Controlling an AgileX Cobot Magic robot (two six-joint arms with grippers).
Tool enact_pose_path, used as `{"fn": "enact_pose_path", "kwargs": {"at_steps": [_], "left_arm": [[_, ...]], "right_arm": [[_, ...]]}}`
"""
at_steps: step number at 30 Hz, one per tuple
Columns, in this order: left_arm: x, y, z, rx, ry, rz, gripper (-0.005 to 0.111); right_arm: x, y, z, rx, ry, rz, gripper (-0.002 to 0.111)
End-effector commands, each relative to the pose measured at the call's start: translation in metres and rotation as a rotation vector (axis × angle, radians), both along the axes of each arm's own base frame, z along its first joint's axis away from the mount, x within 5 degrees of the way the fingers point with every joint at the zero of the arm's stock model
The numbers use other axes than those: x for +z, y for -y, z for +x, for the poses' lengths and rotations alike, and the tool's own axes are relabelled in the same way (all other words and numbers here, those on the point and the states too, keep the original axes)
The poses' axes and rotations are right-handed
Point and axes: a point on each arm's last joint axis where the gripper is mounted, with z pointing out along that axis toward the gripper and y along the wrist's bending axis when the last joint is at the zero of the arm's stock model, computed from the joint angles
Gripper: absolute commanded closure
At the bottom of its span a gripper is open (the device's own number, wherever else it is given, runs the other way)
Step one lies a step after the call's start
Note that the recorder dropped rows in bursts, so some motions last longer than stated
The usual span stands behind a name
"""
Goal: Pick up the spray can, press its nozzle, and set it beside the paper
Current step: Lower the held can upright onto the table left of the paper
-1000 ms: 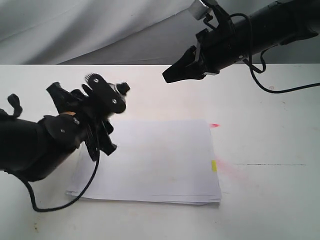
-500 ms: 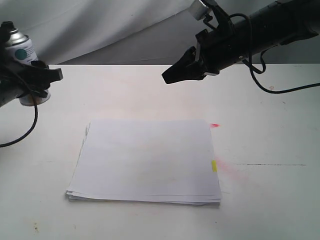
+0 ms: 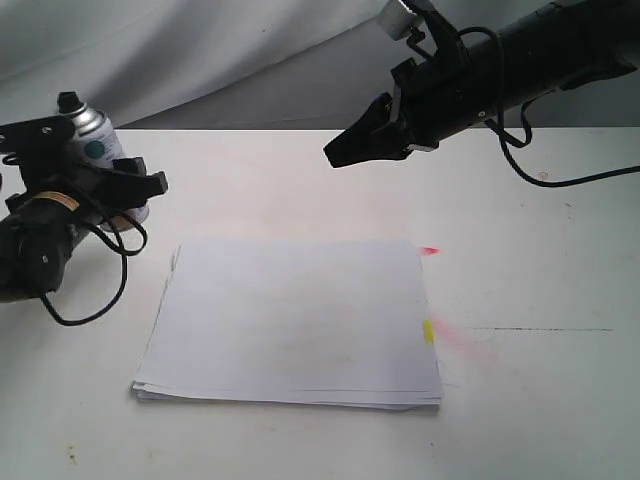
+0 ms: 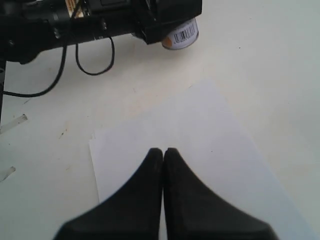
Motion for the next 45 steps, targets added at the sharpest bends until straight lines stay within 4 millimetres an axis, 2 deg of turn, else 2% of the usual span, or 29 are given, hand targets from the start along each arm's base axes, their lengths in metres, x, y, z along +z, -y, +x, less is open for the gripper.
{"fn": "enact_pose_path", "kwargs": {"at_steps": [1,8,18,27,40,42,45], "left_arm": [[-0.006,0.007,0.006,-0.079,0.102,0.015,0.107],[-0.023,0.001,0.006,0.014,0.068,-0.032,0.107],[-0.043,0.001,0.005,0.0,0.01,0.014,0.107],[-0.045,0.001,0.004,-0.047,-0.015,0.129,0.107],[-0.046,0.001,0.003,-0.033,-0.026,0.098,0.107],[-0.046,0.001,0.003,-0.034,-0.026,0.1,0.103],[-0.046,0.001,0.003,-0.044,-0.025,0.11,0.089]], "right_arm": [[0.003,0.002,0.0,-0.008,0.005,0.006,0.108],[0.003,0.002,0.003,-0.033,0.024,0.001,0.108],[0.003,0.003,0.004,-0.041,0.034,-0.002,0.108],[0.003,0.003,0.004,-0.038,0.038,-0.003,0.108],[0.003,0.002,0.004,-0.04,0.037,0.001,0.108],[0.003,0.002,0.004,-0.04,0.037,0.001,0.108],[0.003,0.002,0.004,-0.038,0.036,0.001,0.108]]}}
